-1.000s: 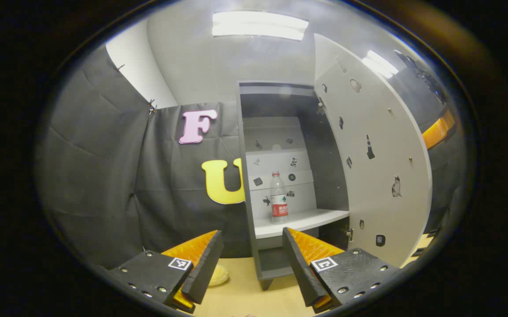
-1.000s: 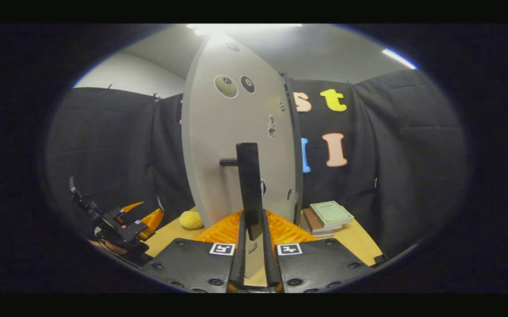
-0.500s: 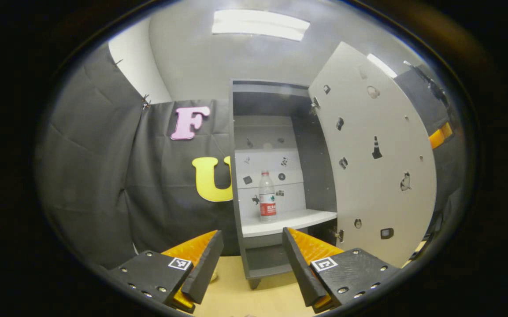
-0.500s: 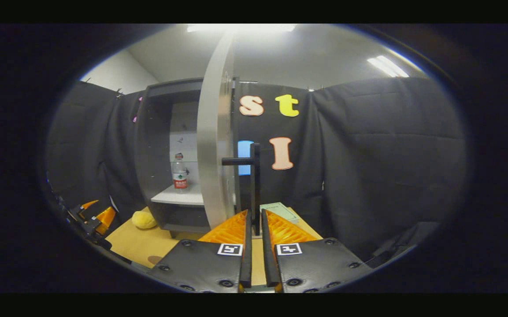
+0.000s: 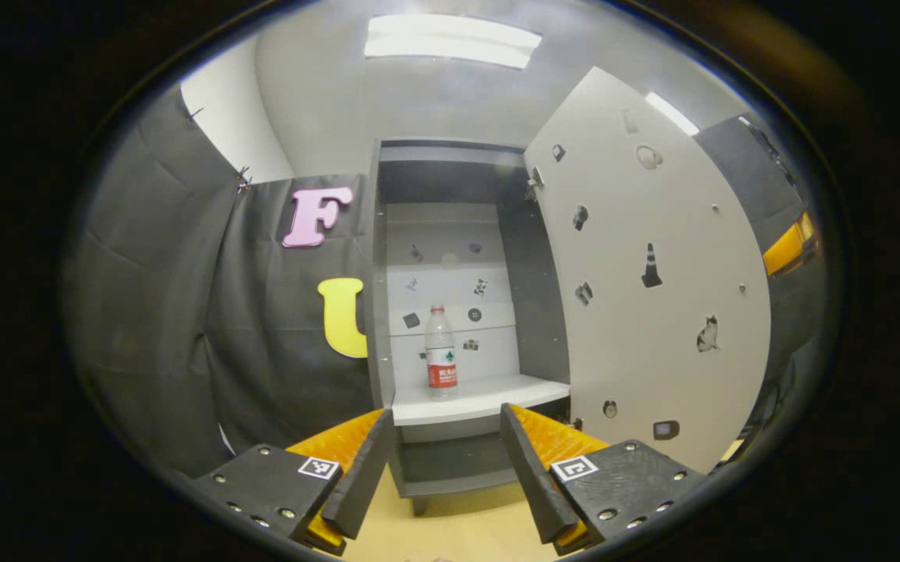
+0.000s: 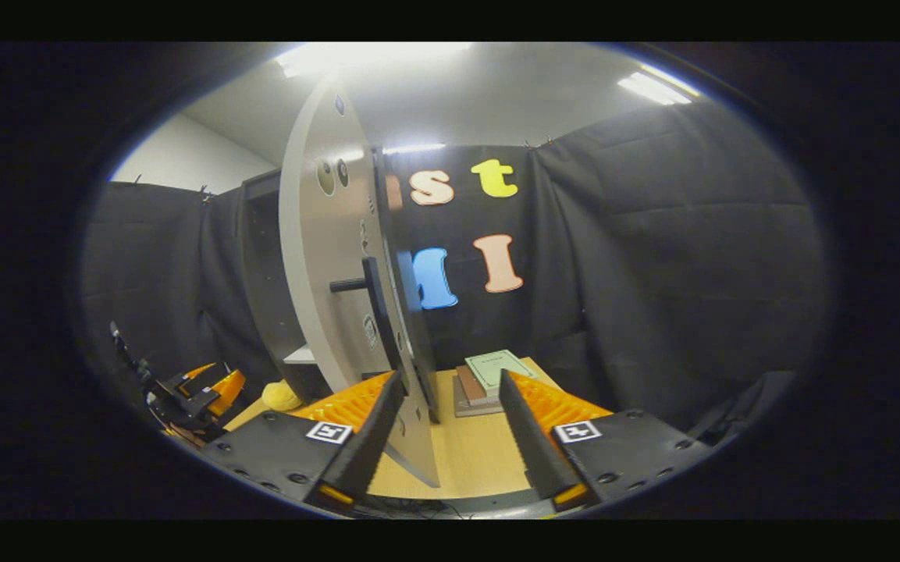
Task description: Open the cabinet door with the right hand, grasp the bottle in the cabinet with the left hand and place it on the coaster, then close the cabinet door with the right hand.
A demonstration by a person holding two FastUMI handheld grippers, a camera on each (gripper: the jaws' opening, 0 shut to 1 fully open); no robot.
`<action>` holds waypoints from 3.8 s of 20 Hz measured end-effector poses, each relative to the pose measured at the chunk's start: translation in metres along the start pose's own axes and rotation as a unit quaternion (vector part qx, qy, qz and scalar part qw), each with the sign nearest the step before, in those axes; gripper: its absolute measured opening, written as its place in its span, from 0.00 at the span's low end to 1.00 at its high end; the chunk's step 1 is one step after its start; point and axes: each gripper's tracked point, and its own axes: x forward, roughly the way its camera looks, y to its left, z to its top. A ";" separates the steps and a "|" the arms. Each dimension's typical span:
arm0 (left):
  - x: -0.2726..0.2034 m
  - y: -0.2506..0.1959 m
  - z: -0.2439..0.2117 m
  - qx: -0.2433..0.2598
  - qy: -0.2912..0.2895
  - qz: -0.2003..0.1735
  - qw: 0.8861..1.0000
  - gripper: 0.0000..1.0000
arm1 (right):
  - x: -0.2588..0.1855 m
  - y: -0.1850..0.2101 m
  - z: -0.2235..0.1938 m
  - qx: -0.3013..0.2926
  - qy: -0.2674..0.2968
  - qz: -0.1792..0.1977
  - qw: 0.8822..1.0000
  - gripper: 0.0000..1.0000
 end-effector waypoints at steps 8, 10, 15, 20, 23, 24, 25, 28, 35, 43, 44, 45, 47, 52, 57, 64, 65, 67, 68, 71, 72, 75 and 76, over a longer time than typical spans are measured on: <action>0.073 -0.027 0.018 0.045 0.024 0.027 0.998 0.80 | 0.014 -0.055 -0.008 -0.090 -0.023 0.000 0.996 0.98; 0.100 -0.025 0.015 0.030 0.036 0.037 0.998 0.86 | 0.023 -0.065 -0.007 -0.086 -0.026 -0.004 0.996 0.98; 0.164 -0.007 0.016 0.029 0.042 0.059 0.997 0.80 | 0.035 -0.083 -0.001 -0.065 -0.038 -0.025 0.997 0.99; 0.234 0.003 -0.008 0.014 0.050 0.063 0.997 0.83 | 0.039 -0.095 0.017 -0.044 -0.065 -0.049 0.996 0.98; 0.265 0.011 -0.020 0.023 0.051 0.071 0.996 0.86 | 0.039 -0.104 0.021 -0.036 -0.073 -0.074 0.994 0.98; 0.275 0.014 -0.026 0.023 0.051 0.073 0.996 0.83 | 0.039 -0.107 0.021 -0.038 -0.072 -0.084 0.993 0.99; 0.285 0.017 -0.029 0.021 0.049 0.074 0.996 0.83 | 0.039 -0.109 0.020 -0.042 -0.070 -0.094 0.992 0.94; 0.309 0.023 -0.033 0.023 0.041 0.076 0.996 0.83 | 0.041 -0.112 0.018 -0.048 -0.063 -0.116 0.990 0.98; 0.351 0.034 -0.053 0.010 0.040 0.073 0.997 0.80 | 0.043 -0.111 0.010 -0.058 -0.048 -0.156 0.985 0.94; 0.385 0.031 -0.083 0.020 0.063 0.060 0.996 0.80 | 0.044 -0.106 0.009 -0.070 -0.046 -0.184 0.979 0.99; 0.385 0.031 -0.088 0.019 0.070 0.062 0.995 0.80 | 0.044 -0.106 0.009 -0.070 -0.047 -0.184 0.979 0.99; 0.386 0.031 -0.089 0.016 0.072 0.063 0.995 0.83 | 0.043 -0.105 0.009 -0.070 -0.049 -0.185 0.979 0.99; 0.383 0.032 -0.088 0.012 0.071 0.063 0.995 0.73 | 0.043 -0.105 0.009 -0.067 -0.050 -0.183 0.980 0.99; 0.358 0.032 -0.058 0.005 0.052 0.066 0.996 0.70 | 0.038 -0.104 0.010 -0.058 -0.056 -0.167 0.983 0.99; 0.302 0.030 -0.013 -0.007 0.021 0.071 0.997 0.70 | 0.029 -0.106 0.014 -0.053 -0.068 -0.135 0.987 0.94; 0.185 0.053 0.010 0.010 0.013 0.111 0.994 0.70 | 0.018 -0.106 0.009 -0.043 -0.081 -0.084 0.992 0.99; 0.170 0.057 0.008 0.016 0.016 0.118 0.993 0.70 | 0.016 -0.104 0.007 -0.044 -0.081 -0.077 0.993 0.99; 0.137 0.065 0.005 0.024 0.018 0.128 0.991 0.70 | 0.012 -0.099 0.000 -0.045 -0.081 -0.061 0.994 0.98; 0.120 0.070 0.002 0.028 0.022 0.136 0.990 0.70 | 0.011 -0.095 -0.004 -0.044 -0.079 -0.053 0.995 0.93; 0.073 0.082 -0.017 0.032 0.033 0.150 0.988 0.70 | 0.010 -0.085 -0.017 -0.035 -0.069 -0.034 0.996 0.93; 0.062 0.086 -0.024 0.028 0.034 0.152 0.987 0.70 | 0.009 -0.082 -0.018 -0.031 -0.071 -0.032 0.996 0.98; 0.026 0.100 -0.049 0.012 0.034 0.157 0.987 0.70 | 0.007 -0.078 -0.020 -0.022 -0.081 -0.041 0.996 0.93; 0.017 0.103 -0.060 0.005 0.035 0.156 0.987 0.70 | 0.006 -0.078 -0.020 -0.016 -0.083 -0.046 0.995 0.93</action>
